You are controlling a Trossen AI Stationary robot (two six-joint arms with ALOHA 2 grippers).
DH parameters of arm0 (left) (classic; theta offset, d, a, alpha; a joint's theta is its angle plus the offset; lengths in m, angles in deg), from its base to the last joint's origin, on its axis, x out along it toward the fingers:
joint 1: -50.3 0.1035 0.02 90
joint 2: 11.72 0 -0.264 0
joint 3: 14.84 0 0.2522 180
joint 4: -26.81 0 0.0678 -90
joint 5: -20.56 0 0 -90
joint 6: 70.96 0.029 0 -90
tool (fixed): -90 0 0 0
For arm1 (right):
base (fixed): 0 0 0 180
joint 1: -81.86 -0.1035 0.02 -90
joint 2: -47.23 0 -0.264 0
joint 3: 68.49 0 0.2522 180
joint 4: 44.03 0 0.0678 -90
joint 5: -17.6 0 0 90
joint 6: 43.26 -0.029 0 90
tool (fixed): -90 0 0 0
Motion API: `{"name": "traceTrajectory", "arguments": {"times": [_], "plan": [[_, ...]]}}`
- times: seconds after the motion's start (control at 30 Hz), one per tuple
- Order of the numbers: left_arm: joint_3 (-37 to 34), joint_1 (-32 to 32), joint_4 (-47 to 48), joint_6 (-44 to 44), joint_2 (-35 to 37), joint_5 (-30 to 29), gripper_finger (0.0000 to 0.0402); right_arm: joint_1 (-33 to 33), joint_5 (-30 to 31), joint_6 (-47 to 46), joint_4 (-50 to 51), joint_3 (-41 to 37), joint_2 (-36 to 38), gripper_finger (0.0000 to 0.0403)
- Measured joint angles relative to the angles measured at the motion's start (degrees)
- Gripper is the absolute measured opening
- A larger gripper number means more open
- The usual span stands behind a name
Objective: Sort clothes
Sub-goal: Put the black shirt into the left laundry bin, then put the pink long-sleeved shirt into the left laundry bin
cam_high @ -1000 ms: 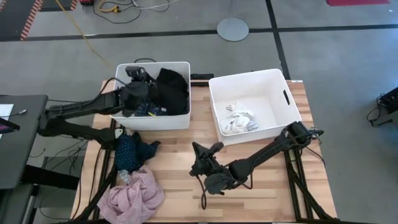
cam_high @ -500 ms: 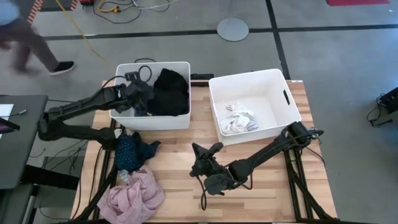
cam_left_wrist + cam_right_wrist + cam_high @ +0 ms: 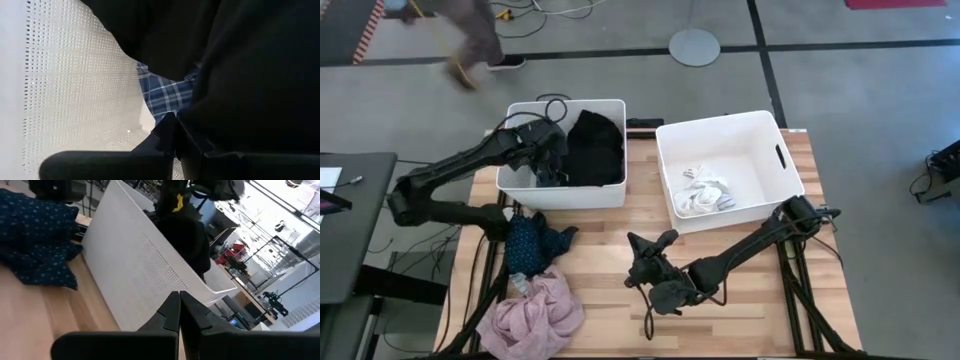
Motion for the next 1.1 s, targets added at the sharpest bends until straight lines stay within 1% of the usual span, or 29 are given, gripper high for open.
{"name": "traceTrajectory", "arguments": {"times": [0.07, 0.13, 0.2, 0.33, 0.43, 0.53, 0.6, 0.7, 0.83, 0.9, 1.0, 1.1], "plan": [[0.0, 0.0, -0.3, -0.2, -0.5, -0.1, 0.0016, -0.3, -0.5, -1.7, 1.6, 0.0, 0.0, 0.0024], [0.0, 0.0, -1.6, -0.2, -0.2, -0.3, 0.0034, -0.5, -1.9, -3.2, 3.1, 0.0, 0.0, 0.0024], [0.0, -0.2, -3.1, -0.4, 0.7, -0.3, 0.0059, -0.7, -5.1, -5.7, 4.8, 0.0, 0.0, 0.0024], [1.5, -0.5, -3.8, -1.6, 2.8, 0.3, 0.0121, -0.5, -14.1, -9.8, 6.6, 0.0, 0.0, 0.0035], [4.1, -0.5, -3.3, -3.4, 4.7, 3.3, 0.0163, -0.1, -20.2, -11.2, 6.2, 0.0, 0.0, 0.0057], [6.5, -0.5, -2.8, -5.1, 7.3, 8.3, 0.0195, 0.5, -26.0, -11.5, 5.0, 0.0, 0.0, 0.0086], [8.0, -0.5, -2.8, -6.1, 9.3, 12.2, 0.0210, 0.8, -29.8, -11.3, 3.0, 0.0, 0.0, 0.0110], [10.3, -0.5, -2.8, -7.0, 12.5, 16.3, 0.0220, 1.7, -37.1, -11.3, 0.4, 0.0, 0.0, 0.0151], [12.1, -0.5, -3.0, -8.0, 17.4, 21.6, 0.0222, 3.1, -48.0, -11.3, -3.6, 0.0, 0.0, 0.0208], [12.5, -0.6, -3.1, -8.9, 19.9, 24.3, 0.0222, 4.0, -52.4, -11.2, -5.0, 0.0, -0.1, 0.0232], [12.6, -1.4, -3.1, -10.2, 23.2, 28.7, 0.0222, 5.0, -56.8, -11.1, -6.9, 0.0, -0.8, 0.0258], [12.6, -2.6, -3.1, -12.0, 26.3, 34.0, 0.0222, 6.3, -61.4, -11.7, -9.1, 0.0, -1.8, 0.0269]]}}
